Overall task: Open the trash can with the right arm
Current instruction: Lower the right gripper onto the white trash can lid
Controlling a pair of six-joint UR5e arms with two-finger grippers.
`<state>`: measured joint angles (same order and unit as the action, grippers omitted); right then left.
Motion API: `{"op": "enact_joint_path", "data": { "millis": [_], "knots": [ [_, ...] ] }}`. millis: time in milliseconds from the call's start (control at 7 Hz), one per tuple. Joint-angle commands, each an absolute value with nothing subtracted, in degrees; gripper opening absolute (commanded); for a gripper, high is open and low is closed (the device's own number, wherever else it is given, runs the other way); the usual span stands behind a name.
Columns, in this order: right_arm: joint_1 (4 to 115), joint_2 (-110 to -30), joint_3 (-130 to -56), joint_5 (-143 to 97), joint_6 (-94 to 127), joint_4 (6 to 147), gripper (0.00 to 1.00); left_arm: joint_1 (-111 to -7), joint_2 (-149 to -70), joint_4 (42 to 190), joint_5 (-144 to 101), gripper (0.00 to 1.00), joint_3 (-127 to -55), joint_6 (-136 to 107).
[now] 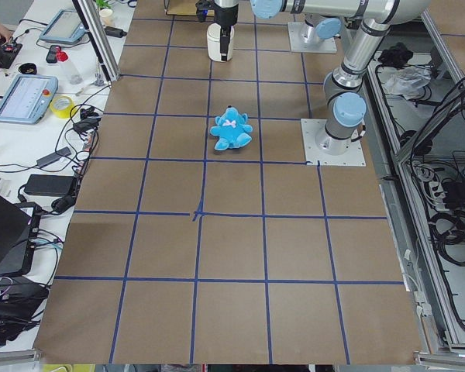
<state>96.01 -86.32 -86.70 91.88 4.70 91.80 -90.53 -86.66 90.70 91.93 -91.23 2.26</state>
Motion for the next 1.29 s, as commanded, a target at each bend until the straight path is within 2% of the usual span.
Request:
{"op": "enact_joint_path", "data": {
  "millis": [0,429,1143],
  "knots": [
    [96.2,-84.1,-94.0,91.8,4.8,97.2,0.00,-90.5,-86.7,90.7,91.9,1.00,-91.2,2.2],
    [96.2,-81.9,-104.6,91.8,4.8,111.9,0.00,-90.5,-86.7,90.7,91.9,1.00,-91.2,2.3],
    [96.2,-80.7,-107.0,91.8,4.8,112.7,0.00,-90.6,-86.7,90.7,91.9,1.00,-91.2,2.3]
  ]
}}
